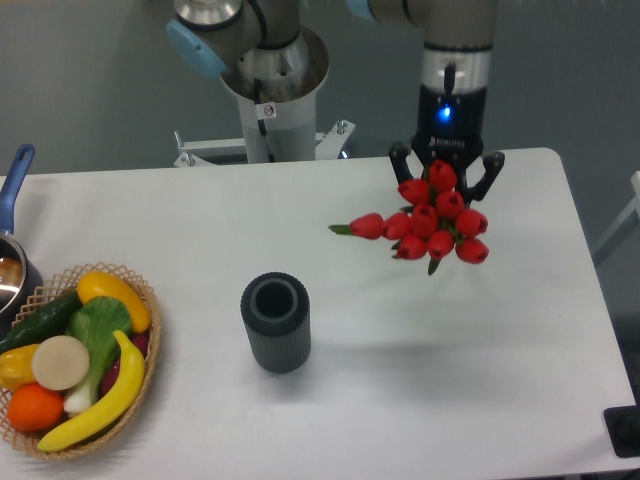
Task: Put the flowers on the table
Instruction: 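Tilt the tulip bouquet sideways and lower it toward the table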
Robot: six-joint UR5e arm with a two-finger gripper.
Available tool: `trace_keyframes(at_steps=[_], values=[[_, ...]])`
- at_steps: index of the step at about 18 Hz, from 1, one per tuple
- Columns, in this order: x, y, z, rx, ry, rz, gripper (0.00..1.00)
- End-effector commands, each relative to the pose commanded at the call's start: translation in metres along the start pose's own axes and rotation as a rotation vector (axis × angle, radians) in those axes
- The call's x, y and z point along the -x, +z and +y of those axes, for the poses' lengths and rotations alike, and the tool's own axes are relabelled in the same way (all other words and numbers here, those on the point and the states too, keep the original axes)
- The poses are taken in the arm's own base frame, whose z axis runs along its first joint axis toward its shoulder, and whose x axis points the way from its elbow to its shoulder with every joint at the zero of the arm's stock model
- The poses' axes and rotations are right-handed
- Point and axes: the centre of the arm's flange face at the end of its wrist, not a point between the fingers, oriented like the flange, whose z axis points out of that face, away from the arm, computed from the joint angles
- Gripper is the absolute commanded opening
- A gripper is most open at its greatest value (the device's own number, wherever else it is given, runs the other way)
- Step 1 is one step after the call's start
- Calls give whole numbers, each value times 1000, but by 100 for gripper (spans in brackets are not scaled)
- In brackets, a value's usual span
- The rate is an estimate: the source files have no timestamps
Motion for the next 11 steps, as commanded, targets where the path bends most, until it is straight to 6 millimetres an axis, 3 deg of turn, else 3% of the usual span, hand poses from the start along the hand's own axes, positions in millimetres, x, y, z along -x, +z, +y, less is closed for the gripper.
trace_keyframes(at_steps=[4,11], values=[[6,29,7,73,21,13,44],[4,74,3,144,48,52,44]])
